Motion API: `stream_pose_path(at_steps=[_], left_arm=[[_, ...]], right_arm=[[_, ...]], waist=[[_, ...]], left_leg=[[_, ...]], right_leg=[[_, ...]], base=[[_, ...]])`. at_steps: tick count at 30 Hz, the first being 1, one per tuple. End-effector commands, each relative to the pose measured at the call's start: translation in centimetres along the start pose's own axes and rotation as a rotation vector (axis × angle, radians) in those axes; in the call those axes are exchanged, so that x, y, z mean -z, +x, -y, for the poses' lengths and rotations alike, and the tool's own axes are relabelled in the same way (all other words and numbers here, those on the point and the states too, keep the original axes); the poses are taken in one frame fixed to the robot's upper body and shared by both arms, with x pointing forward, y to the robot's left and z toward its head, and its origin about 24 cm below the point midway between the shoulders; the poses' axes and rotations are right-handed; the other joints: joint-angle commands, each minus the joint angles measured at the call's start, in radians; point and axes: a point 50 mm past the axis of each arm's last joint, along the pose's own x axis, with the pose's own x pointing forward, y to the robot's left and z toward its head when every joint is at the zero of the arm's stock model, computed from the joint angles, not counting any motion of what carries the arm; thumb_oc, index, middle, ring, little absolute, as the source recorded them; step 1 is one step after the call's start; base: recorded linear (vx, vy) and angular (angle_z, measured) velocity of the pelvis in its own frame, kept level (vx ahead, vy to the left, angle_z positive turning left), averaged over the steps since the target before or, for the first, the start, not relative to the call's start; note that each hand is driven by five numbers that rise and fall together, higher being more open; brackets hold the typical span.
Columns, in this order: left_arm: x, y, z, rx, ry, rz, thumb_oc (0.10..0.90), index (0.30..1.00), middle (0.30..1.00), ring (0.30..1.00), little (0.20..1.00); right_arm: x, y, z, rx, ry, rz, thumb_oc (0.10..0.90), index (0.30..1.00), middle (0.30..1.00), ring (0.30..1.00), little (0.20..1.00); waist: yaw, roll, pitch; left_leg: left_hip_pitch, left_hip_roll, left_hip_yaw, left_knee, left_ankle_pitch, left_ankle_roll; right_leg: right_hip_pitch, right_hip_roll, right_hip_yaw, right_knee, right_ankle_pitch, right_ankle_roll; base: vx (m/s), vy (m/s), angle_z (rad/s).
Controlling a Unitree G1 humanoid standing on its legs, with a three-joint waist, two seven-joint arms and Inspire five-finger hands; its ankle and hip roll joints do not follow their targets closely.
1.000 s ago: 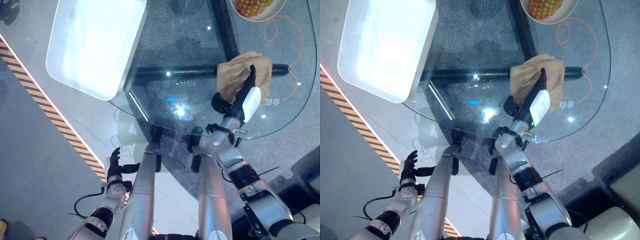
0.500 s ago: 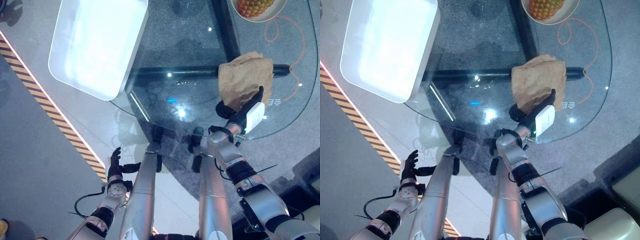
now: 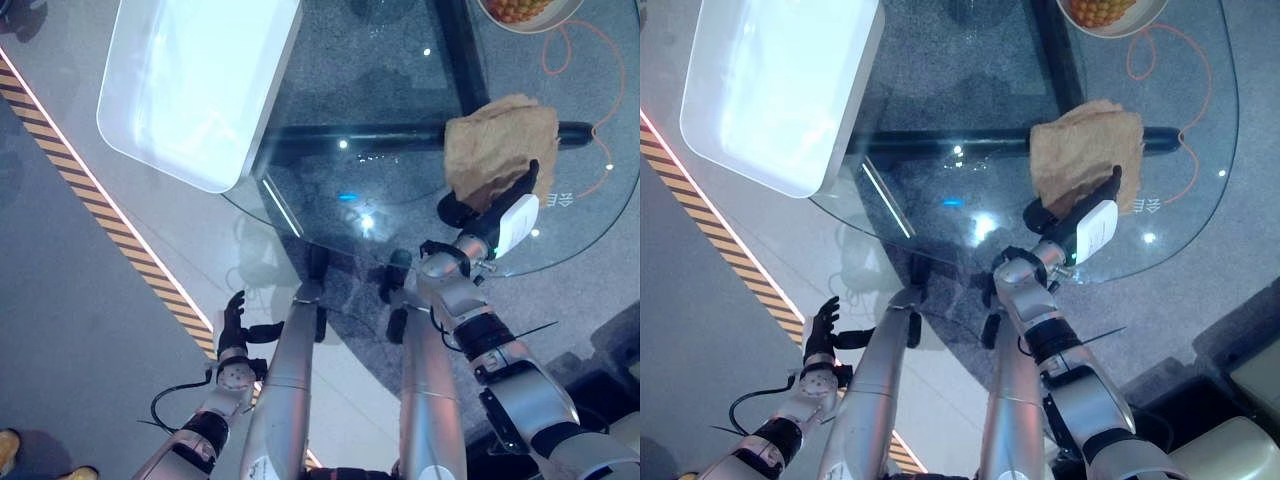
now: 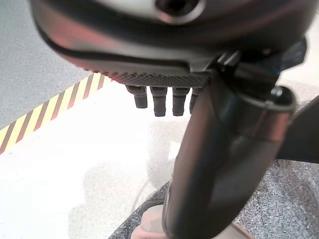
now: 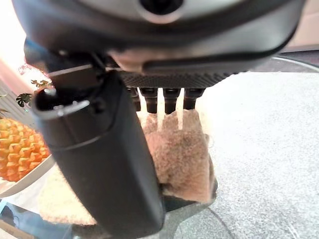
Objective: Wipe the table with a cloth and put it in the basket.
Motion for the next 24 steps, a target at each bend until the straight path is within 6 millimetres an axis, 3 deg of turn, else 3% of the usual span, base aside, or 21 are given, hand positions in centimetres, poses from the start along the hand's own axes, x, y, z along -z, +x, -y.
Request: stream_pose_path(at_steps=[1,4,5,6,7,8,24], left_arm=[[2.0,-3.3,4.5,0.125,-0.045,-0.067,0.800,0.900,0.900,0.900,0.900],[2.0,-3.1,4.3,0.128,-0.046,-0.062,0.800,0.900,0.900,0.900,0.900],[2.0,-3.1,4.2,0.129,-0.047,-0.060,0.800,0.900,0.900,0.900,0.900],[2.1,-3.1,4.0,0.130,-0.046,-0.059,0.800,0.900,0.900,0.900,0.900],[2.1,-3.1,4.0,0.131,-0.044,-0.058,0.800,0.900,0.900,0.900,0.900],[2.1,-3.1,3.9,0.131,-0.043,-0.058,0.800,0.900,0.900,0.900,0.900],[2.0,-3.2,3.6,0.144,-0.052,-0.031,0.800,0.900,0.900,0.900,0.900]], right_arm=[[-3.3,3.8,0.8,-0.141,-0.002,0.132,0.800,0.900,0.900,0.900,0.900],[-3.6,3.4,-0.3,-0.299,-0.014,0.116,0.800,0.900,0.900,0.900,0.900],[-3.6,3.3,-0.6,-0.340,-0.020,0.110,0.693,0.808,0.808,0.808,0.793],[-3.5,3.3,-0.7,-0.372,-0.022,0.100,0.366,0.528,0.528,0.528,0.466],[-3.5,3.3,-0.8,-0.389,-0.031,0.101,0.199,0.385,0.385,0.385,0.299],[-3.4,3.3,-0.8,-0.404,-0.051,0.105,0.100,0.300,0.300,0.300,0.200],[-3.2,4.6,-0.7,-0.415,-0.146,0.087,0.100,0.300,0.300,0.300,0.200]], waist=[[0.030,0.093,-0.015],[0.036,0.094,-0.015],[0.037,0.094,-0.015],[0.039,0.095,-0.015],[0.040,0.095,-0.015],[0.041,0.095,-0.015],[0.058,0.098,-0.015]], left_leg=[[0.032,-0.033,0.051,-0.027,-0.037,0.077],[0.028,-0.031,0.054,-0.026,-0.032,0.072],[0.028,-0.031,0.054,-0.026,-0.031,0.071],[0.027,-0.029,0.055,-0.026,-0.030,0.071],[0.026,-0.029,0.055,-0.024,-0.031,0.070],[0.026,-0.030,0.055,-0.023,-0.031,0.069],[0.023,-0.032,0.046,-0.035,-0.022,0.069]], right_leg=[[-0.010,0.062,0.007,-0.024,0.070,0.005],[-0.014,0.059,0.003,-0.019,0.067,0.002],[-0.013,0.058,0.002,-0.020,0.067,0.002],[-0.014,0.056,0.001,-0.018,0.066,0.001],[-0.015,0.056,0.000,-0.016,0.065,0.000],[-0.014,0.056,0.000,-0.015,0.064,0.000],[-0.012,0.057,-0.010,-0.020,0.068,0.006]], base=[[0.00,0.000,0.00],[0.00,0.000,0.00],[0.00,0.000,0.00],[0.00,0.000,0.00],[0.00,0.000,0.00],[0.00,0.000,0.00],[0.00,0.001,0.00]])
